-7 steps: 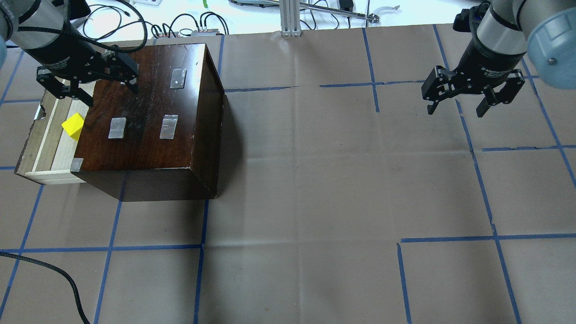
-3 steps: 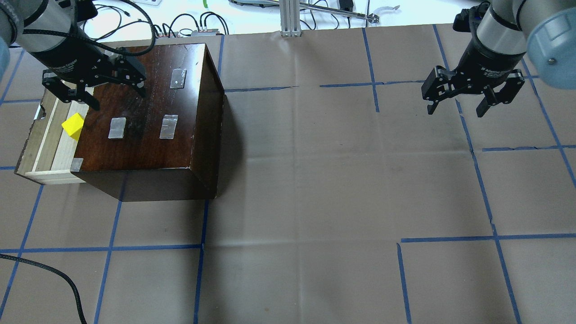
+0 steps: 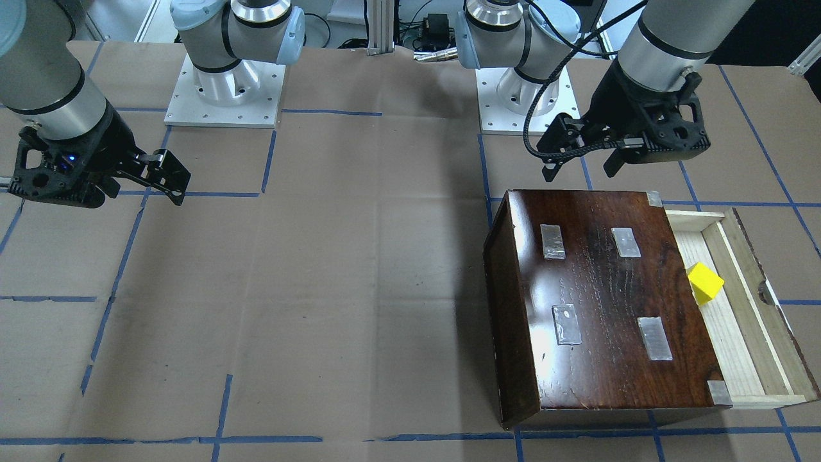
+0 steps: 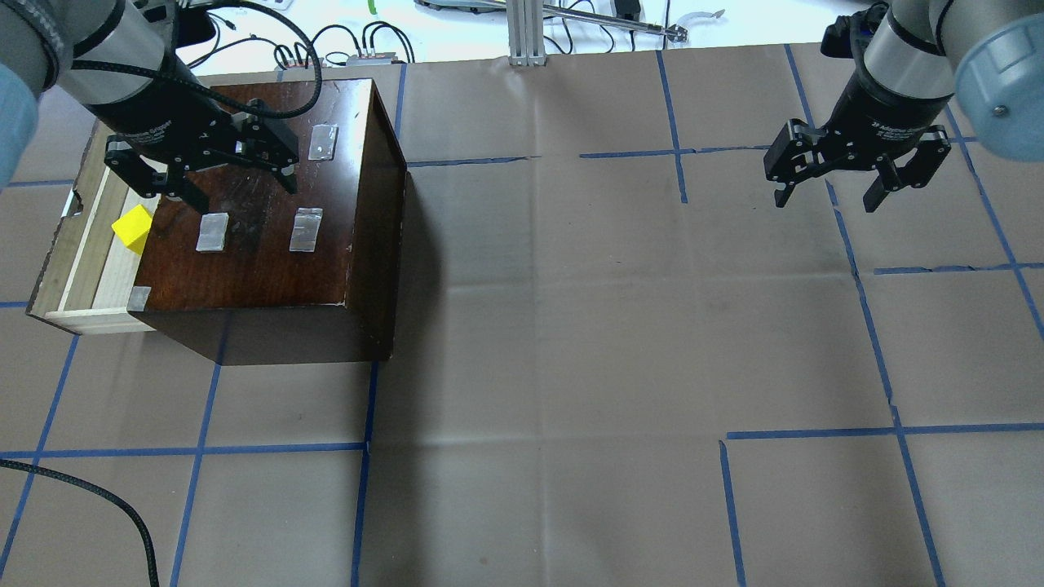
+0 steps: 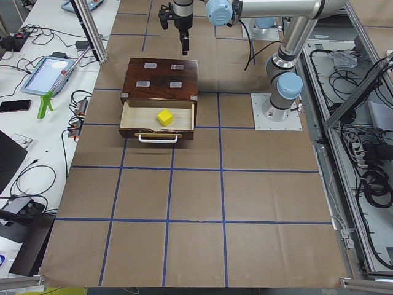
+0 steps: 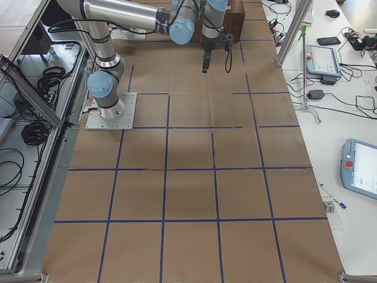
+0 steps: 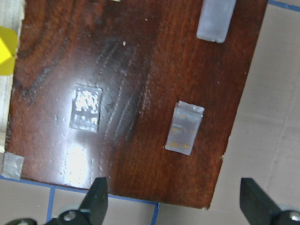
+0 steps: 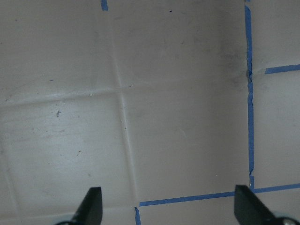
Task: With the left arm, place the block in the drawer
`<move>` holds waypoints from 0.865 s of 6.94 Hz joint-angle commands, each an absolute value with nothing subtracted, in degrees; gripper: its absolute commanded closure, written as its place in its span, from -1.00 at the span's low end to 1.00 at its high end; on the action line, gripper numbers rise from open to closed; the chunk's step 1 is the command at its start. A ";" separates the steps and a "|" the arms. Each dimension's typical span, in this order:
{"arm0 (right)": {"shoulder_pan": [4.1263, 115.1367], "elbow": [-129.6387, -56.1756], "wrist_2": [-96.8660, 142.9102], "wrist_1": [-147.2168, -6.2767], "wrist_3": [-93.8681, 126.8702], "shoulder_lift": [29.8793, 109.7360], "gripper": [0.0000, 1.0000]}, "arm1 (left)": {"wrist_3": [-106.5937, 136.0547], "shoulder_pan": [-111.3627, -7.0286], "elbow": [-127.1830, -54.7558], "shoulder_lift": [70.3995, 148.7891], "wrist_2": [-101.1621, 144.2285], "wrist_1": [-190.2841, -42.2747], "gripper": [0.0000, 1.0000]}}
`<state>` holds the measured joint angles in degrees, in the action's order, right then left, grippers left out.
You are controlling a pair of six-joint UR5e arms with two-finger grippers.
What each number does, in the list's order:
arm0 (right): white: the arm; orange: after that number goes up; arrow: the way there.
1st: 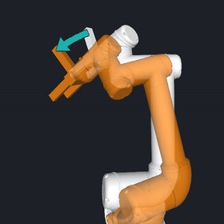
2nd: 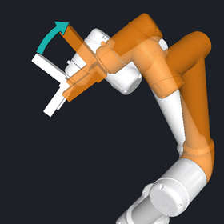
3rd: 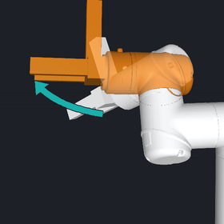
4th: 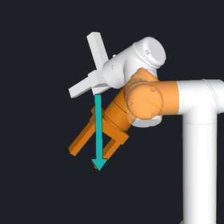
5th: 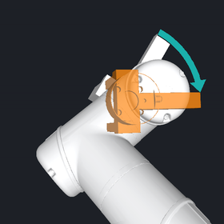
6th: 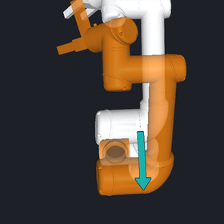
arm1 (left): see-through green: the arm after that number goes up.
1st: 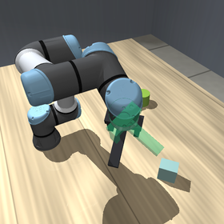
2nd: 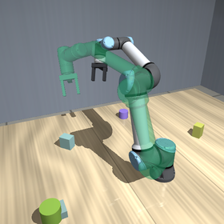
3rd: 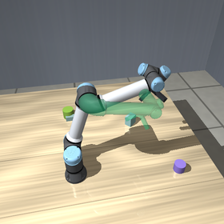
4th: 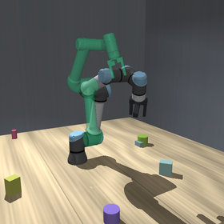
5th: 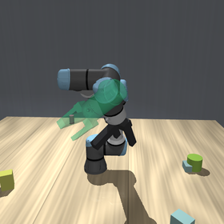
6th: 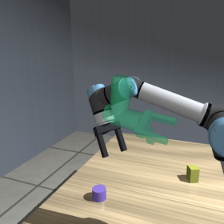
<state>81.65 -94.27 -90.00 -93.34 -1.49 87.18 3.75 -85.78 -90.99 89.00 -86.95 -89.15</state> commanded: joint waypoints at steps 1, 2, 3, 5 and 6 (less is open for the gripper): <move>81.65 -94.31 -90.00 -93.34 -1.41 87.19 -1.00 | 2.30 -90.16 -91.49 88.42 -89.38 -89.47 -0.97; 81.65 -94.31 -90.00 -93.34 -1.49 87.19 -1.00 | -0.50 -90.26 -91.67 88.33 -89.47 -89.91 -0.97; 81.65 -94.31 -90.00 -93.34 -1.49 87.10 -1.00 | -0.61 -90.35 -92.37 88.24 -89.47 -90.09 -0.97; 81.65 -94.31 -90.00 -93.34 -1.41 87.10 -1.00 | -0.70 -90.35 -92.72 88.33 -89.65 -89.91 -0.97; 81.65 -94.31 -90.00 -93.34 -1.49 87.19 -1.00 | -0.79 -90.35 -92.72 88.24 -90.34 -89.83 -0.97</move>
